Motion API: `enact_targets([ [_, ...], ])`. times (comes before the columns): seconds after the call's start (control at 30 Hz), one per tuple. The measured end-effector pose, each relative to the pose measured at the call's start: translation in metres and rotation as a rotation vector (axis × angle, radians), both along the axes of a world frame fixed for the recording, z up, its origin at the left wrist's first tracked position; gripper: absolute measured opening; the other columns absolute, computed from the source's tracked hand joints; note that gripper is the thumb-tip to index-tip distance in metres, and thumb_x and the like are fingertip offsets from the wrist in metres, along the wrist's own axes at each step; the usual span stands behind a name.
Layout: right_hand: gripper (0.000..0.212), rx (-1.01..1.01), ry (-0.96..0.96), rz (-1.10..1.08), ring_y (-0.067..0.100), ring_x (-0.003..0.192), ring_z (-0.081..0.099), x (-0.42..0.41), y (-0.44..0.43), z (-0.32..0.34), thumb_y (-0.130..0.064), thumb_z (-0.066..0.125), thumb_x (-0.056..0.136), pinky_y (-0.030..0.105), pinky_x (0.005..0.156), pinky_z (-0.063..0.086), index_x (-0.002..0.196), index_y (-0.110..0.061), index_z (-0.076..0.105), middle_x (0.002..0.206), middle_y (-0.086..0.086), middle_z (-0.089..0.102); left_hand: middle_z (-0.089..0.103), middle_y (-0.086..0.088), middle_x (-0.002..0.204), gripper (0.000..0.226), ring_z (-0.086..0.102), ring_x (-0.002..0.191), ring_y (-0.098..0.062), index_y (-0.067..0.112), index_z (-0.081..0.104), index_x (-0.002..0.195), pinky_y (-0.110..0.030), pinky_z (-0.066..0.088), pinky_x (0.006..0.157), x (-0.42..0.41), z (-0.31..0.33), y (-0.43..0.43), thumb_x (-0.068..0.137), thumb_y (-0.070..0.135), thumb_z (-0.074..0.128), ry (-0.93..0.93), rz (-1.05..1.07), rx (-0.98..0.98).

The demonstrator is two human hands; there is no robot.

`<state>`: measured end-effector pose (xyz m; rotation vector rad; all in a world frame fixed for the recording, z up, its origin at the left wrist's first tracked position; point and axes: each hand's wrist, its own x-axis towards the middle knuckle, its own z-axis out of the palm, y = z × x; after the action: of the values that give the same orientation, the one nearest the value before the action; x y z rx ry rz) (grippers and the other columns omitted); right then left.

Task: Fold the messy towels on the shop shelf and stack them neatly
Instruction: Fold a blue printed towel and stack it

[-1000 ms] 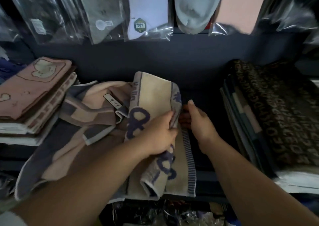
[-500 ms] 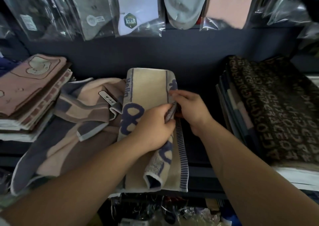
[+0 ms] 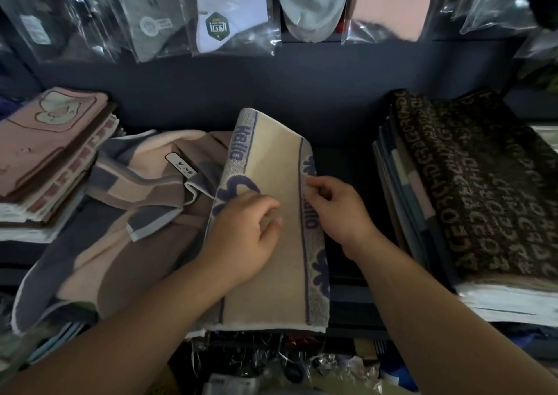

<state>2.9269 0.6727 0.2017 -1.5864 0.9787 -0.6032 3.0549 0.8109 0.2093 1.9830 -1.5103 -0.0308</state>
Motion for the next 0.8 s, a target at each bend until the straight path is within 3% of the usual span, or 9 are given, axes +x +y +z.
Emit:
enact_targets([
  [0.1,0.022,-0.005,-0.010,0.042,0.009,0.097,0.068,-0.006,0.011,0.003,-0.012,0.062,0.098,0.034,0.092,0.057,0.112,-0.029,0.067,0.104,-0.008,0.070,0.063,-0.004,0.114,0.044,0.056,0.104,-0.028,0.014,0.069,0.118,-0.045,0.047,0.087,0.014,0.002,0.010,0.088,0.042,0.053,-0.316,0.076,-0.004],
  [0.2,0.035,-0.008,-0.011,0.057,0.006,0.106,0.064,-0.003,0.015,0.004,-0.010,0.064,0.096,0.028,0.096,0.054,0.129,-0.022,0.064,0.118,-0.009,0.067,0.051,-0.005,0.141,0.054,0.044,0.132,-0.032,0.017,0.062,0.128,-0.056,0.039,0.102,0.022,0.000,0.012,0.085,0.048,0.050,-0.441,0.137,0.144],
  [0.33,0.040,0.018,-0.006,0.144,-0.002,0.099,0.061,0.002,0.021,0.004,-0.009,0.065,0.096,0.016,0.091,0.049,0.134,-0.020,0.061,0.119,-0.009,0.064,0.028,-0.004,0.162,0.072,0.024,0.148,-0.032,0.015,0.049,0.143,-0.062,0.027,0.114,0.037,-0.011,0.012,0.089,0.061,0.036,-0.421,0.214,0.363],
  [0.4,0.038,0.046,-0.002,0.177,-0.009,0.091,0.062,0.002,0.021,0.004,-0.013,0.067,0.096,0.007,0.081,0.049,0.133,-0.020,0.062,0.110,-0.017,0.064,0.021,0.001,0.165,0.076,0.022,0.149,-0.028,0.019,0.045,0.146,-0.060,0.022,0.118,0.045,-0.016,0.016,0.089,0.067,0.030,-0.373,0.241,0.398],
  [0.47,0.038,0.035,0.041,0.215,-0.013,0.088,0.058,0.001,0.019,0.005,-0.019,0.070,0.094,0.004,0.076,0.047,0.132,-0.020,0.064,0.109,-0.022,0.062,0.025,0.002,0.164,0.078,0.028,0.147,-0.027,0.020,0.047,0.144,-0.059,0.025,0.117,0.049,-0.018,0.020,0.087,0.070,0.029,-0.362,0.249,0.369],
  [0.6,0.038,-0.173,0.234,0.182,0.008,0.106,0.060,0.005,0.011,0.007,-0.032,0.073,0.091,0.028,0.097,0.050,0.127,-0.023,0.067,0.123,-0.006,0.061,0.050,0.003,0.145,0.075,0.047,0.129,-0.029,0.021,0.063,0.129,-0.053,0.039,0.106,0.054,-0.013,0.022,0.081,0.072,0.035,-0.345,0.251,0.299],
  [0.73,0.044,-0.416,0.345,0.129,0.014,0.095,0.056,0.022,0.000,0.010,-0.034,0.071,0.090,0.020,0.084,0.040,0.131,-0.022,0.062,0.120,0.002,0.048,0.061,0.002,0.107,0.055,0.053,0.103,-0.029,0.023,0.068,0.098,-0.044,0.044,0.084,0.062,0.008,0.005,0.079,0.069,0.046,-0.427,0.269,0.236],
  [0.8,0.046,-0.397,0.329,0.107,0.019,0.103,0.058,0.035,-0.007,0.013,-0.031,0.066,0.092,0.022,0.087,0.040,0.136,-0.019,0.058,0.124,0.006,0.048,0.058,-0.003,0.108,0.049,0.053,0.104,-0.031,0.022,0.063,0.101,-0.044,0.043,0.083,0.067,0.022,-0.011,0.079,0.066,0.055,-0.465,0.297,0.230],
])
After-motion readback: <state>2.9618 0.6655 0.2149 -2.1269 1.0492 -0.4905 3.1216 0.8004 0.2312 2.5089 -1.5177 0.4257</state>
